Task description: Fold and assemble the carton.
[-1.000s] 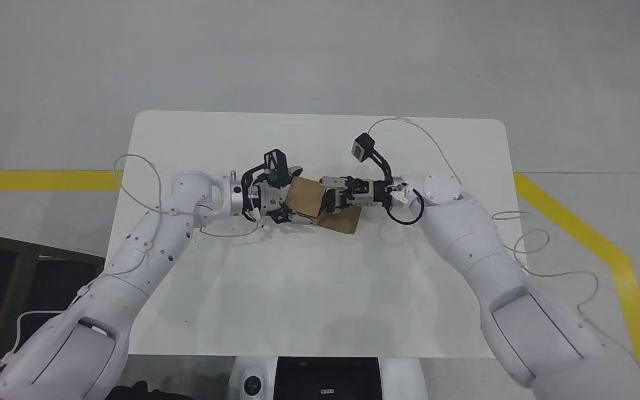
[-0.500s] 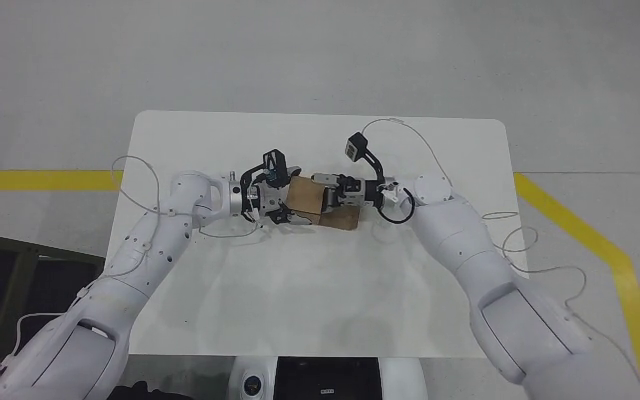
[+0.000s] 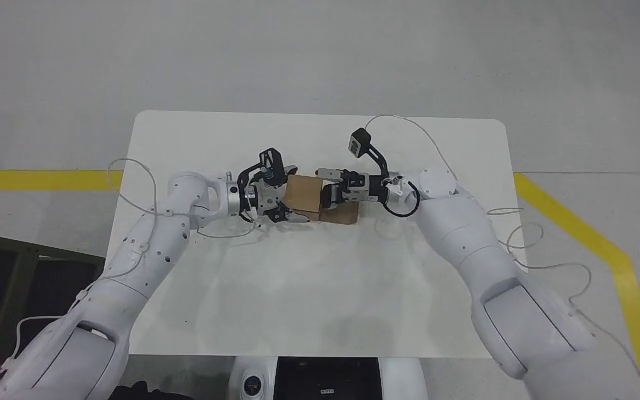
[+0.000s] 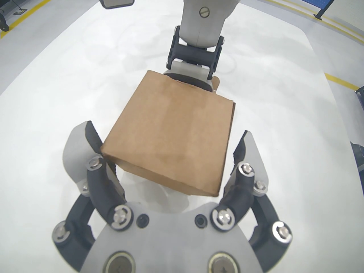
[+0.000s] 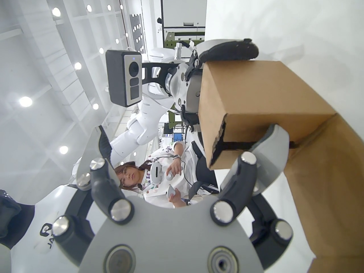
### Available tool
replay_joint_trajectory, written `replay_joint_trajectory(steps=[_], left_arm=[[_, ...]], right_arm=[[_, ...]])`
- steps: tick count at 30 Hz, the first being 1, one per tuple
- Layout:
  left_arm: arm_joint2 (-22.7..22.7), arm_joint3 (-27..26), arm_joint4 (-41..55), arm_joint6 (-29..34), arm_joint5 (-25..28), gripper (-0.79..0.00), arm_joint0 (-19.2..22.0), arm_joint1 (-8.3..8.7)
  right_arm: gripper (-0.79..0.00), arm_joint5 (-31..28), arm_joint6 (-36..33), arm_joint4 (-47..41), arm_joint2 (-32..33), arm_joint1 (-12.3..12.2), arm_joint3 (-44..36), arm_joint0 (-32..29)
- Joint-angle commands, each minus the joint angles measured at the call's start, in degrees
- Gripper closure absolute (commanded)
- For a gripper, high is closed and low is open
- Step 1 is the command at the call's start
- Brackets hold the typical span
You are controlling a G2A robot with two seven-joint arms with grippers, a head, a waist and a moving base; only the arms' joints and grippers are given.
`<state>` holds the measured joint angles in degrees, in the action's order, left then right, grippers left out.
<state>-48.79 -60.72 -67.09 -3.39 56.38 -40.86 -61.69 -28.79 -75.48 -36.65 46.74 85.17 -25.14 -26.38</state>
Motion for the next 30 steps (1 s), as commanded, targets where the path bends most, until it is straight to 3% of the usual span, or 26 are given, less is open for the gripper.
replay_joint_trajectory(steps=[1, 13, 30], left_arm=[[-0.2, 0.0, 0.5, 0.4, -0.5, -0.785, -0.1, -0.07], [-1.9, -0.6, 3.2, 2.7, -1.9, -0.785, -0.9, -0.13], [-2.9, -1.2, 4.5, 4.9, -2.7, -0.785, -1.6, -0.42]], right_arm=[[-0.785, 0.1, -0.1, 0.8, 0.6, -0.6, -0.4, 0.1], [-0.785, 0.4, 0.0, 6.1, 6.3, -5.8, -4.1, -2.1], [-0.785, 9.2, 5.3, 15.1, 16.3, -13.2, -27.8, -16.6]])
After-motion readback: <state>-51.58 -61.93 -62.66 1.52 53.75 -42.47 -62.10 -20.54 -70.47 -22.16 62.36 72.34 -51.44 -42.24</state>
